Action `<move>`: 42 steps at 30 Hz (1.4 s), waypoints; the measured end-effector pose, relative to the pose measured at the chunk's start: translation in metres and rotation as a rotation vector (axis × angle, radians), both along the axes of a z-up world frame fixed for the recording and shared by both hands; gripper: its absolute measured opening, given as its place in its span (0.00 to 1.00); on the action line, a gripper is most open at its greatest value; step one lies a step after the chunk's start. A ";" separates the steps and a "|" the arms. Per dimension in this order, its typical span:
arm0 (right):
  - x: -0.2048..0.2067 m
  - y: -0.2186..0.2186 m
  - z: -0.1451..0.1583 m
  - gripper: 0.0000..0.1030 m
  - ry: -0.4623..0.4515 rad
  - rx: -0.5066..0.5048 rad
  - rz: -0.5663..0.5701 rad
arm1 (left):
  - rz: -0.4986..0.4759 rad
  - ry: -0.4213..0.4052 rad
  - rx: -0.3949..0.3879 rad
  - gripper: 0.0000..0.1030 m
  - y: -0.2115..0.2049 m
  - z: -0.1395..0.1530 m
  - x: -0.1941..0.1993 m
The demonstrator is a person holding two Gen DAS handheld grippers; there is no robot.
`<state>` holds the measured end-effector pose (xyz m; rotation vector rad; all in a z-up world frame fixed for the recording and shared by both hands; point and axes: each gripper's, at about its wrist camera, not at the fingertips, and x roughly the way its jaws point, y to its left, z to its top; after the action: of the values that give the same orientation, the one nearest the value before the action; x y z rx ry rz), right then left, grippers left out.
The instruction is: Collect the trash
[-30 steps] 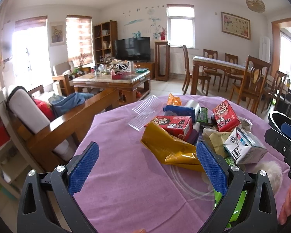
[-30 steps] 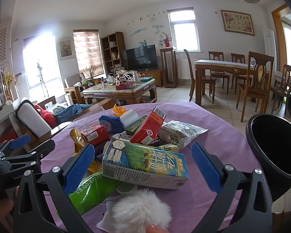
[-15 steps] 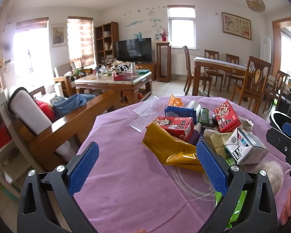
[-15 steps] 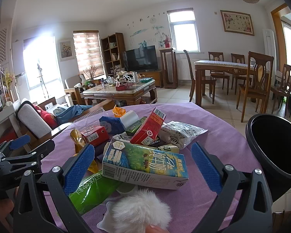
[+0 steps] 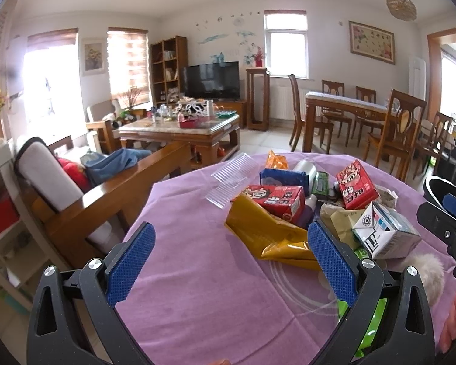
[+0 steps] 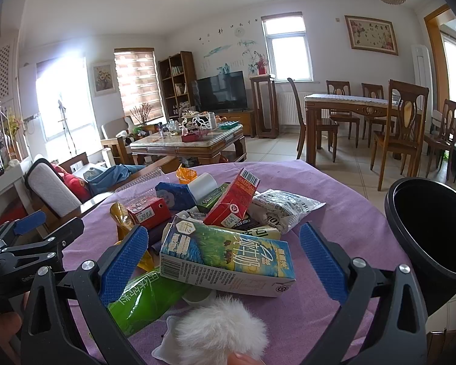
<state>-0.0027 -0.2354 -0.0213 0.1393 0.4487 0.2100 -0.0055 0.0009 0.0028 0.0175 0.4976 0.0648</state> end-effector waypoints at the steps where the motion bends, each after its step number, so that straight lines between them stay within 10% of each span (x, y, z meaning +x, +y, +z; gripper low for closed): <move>1: 0.000 0.000 0.000 0.96 0.001 -0.001 0.000 | 0.000 0.001 0.000 0.96 0.000 0.000 0.000; 42: 0.005 -0.003 -0.003 0.96 0.029 -0.037 -0.087 | 0.009 0.022 0.026 0.96 -0.003 -0.003 0.003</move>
<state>0.0019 -0.2381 -0.0244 0.1258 0.4744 0.1139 -0.0023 -0.0023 0.0000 0.0412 0.5188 0.0796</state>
